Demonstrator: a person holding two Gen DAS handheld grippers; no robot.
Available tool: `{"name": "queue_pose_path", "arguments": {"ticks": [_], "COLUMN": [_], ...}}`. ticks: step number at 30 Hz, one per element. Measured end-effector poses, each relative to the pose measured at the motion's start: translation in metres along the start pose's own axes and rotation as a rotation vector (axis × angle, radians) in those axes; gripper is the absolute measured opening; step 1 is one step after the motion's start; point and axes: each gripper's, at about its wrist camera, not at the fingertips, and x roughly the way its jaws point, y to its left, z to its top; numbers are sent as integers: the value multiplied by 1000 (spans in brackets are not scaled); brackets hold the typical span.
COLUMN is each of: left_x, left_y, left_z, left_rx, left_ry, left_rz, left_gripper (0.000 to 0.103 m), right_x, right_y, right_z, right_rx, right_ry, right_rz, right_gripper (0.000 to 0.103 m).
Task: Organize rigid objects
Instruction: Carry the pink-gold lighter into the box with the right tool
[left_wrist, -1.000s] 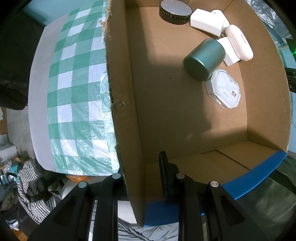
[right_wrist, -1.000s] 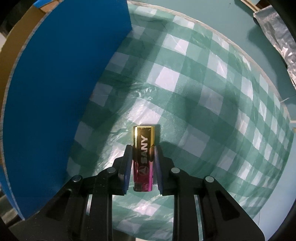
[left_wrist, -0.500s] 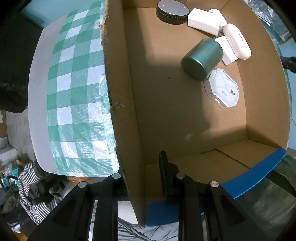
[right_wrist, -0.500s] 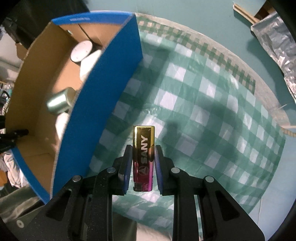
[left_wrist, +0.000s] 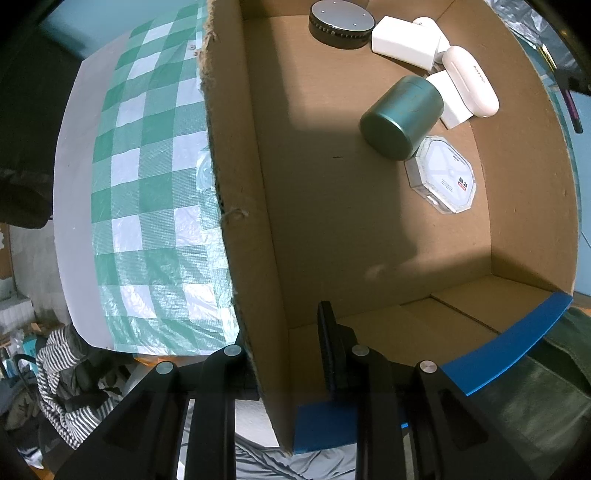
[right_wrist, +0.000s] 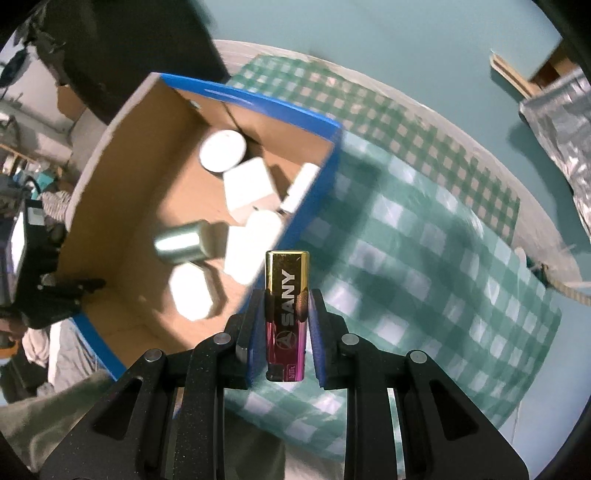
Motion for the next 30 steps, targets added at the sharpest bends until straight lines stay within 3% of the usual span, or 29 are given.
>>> {"name": "queue_pose_path", "arguments": {"ticks": [14, 30], "left_x": [1, 1], "left_y": [1, -1], "left_z": [2, 1], "left_rx": [4, 4], "left_ry": [3, 3], "left_rz": [5, 9], "left_gripper": [23, 23], "right_x": [20, 70], "right_y": [51, 61], "right_z": [32, 18], "right_rx": [-114, -185], "right_ry": [23, 109], "right_rz": [39, 46], "right_gripper": [21, 22]}}
